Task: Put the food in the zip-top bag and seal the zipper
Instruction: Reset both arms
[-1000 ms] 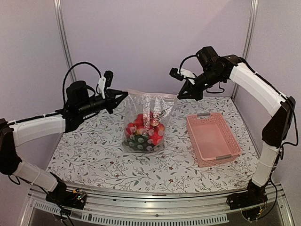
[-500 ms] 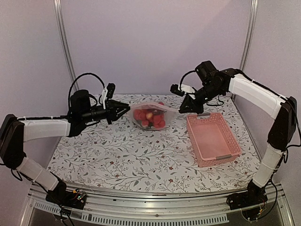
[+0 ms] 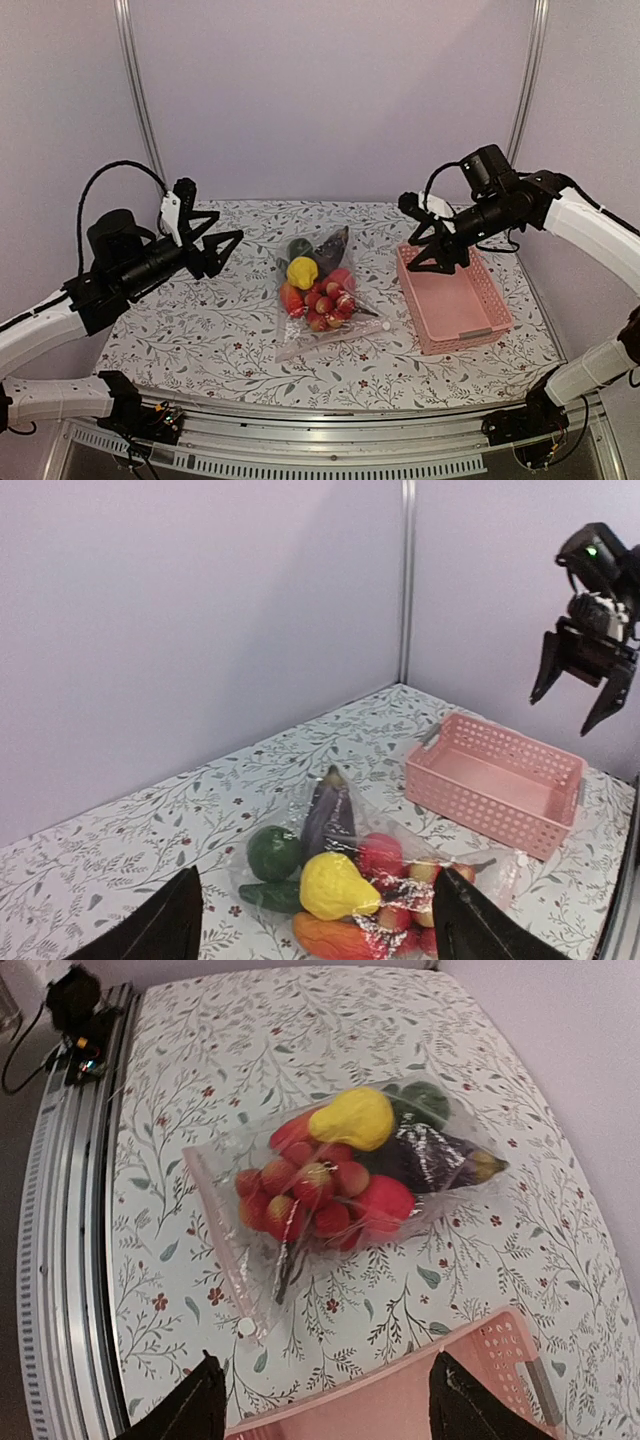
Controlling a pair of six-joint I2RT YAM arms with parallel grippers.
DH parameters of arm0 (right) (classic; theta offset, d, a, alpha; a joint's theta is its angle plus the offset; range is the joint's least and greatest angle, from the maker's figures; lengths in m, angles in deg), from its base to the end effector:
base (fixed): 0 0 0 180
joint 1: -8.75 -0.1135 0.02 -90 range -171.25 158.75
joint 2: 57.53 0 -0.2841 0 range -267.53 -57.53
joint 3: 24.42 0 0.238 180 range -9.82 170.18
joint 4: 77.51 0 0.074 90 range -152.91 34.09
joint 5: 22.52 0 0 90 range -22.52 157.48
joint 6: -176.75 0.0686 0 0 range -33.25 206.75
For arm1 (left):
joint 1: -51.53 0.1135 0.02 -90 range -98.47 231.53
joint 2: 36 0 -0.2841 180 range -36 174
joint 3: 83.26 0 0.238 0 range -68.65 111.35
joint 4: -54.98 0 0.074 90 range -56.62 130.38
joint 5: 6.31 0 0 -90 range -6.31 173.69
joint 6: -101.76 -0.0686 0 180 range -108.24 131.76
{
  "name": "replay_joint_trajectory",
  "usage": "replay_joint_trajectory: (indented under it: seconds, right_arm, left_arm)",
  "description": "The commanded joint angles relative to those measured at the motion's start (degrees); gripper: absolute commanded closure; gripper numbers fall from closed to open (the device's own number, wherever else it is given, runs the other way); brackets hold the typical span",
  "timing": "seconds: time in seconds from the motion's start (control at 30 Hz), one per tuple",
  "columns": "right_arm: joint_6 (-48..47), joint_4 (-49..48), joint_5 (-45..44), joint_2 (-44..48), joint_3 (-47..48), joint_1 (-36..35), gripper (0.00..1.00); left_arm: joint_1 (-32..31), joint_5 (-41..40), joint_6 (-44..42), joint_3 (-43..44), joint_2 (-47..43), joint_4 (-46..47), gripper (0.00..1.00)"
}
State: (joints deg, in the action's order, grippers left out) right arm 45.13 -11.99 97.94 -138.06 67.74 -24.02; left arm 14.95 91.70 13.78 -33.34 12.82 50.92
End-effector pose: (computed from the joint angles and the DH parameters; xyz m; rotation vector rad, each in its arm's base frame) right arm 0.2207 0.1834 0.3342 -1.6301 1.7936 0.5946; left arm 0.1651 -0.1344 0.3246 0.5969 1.5481 -0.6290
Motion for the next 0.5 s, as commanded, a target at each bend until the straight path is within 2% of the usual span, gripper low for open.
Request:
replay_joint_trajectory:
  seconds: [0.0, 0.03, 0.07, 0.1, 0.17, 0.27, 0.47]
  right_arm:
    - [11.8, -13.2, -2.9, 3.6, -0.1, 10.1, 0.2]
    - [15.0, -15.7, -2.0, 4.0, -0.3, 13.4, 0.06]
    - [17.3, -17.9, 0.0, 4.6, -0.4, 17.3, 0.02]
    - [21.1, -20.2, 1.7, 5.0, -0.7, 20.9, 0.01]
    - [27.0, -25.8, 3.3, 6.1, -2.0, 26.7, 0.01]
    - [39.1, -33.8, -9.0, 8.1, -5.2, 27.8, 0.01]
    - [40.0, -38.6, -11.6, 11.1, -10.9, 27.8, 0.01]
  left_arm:
    - [0.4, -24.6, -0.5, 10.2, 5.3, -13.5, 0.18]
    - [0.6, -26.8, 0.1, 13.6, 7.0, -16.0, 0.15]
    - [0.8, -27.9, 0.5, 16.7, 8.7, -18.3, 0.14]
    - [1.0, -28.7, 0.7, 19.7, 10.3, -20.6, 0.03]
    - [1.6, -30.5, 2.1, 24.8, 13.2, -24.0, 0.0]
    - [2.8, -30.9, 3.8, 28.7, 16.5, -25.0, 0.0]
    - [4.9, -29.2, 8.8, 27.3, 19.6, -23.0, 0.0]
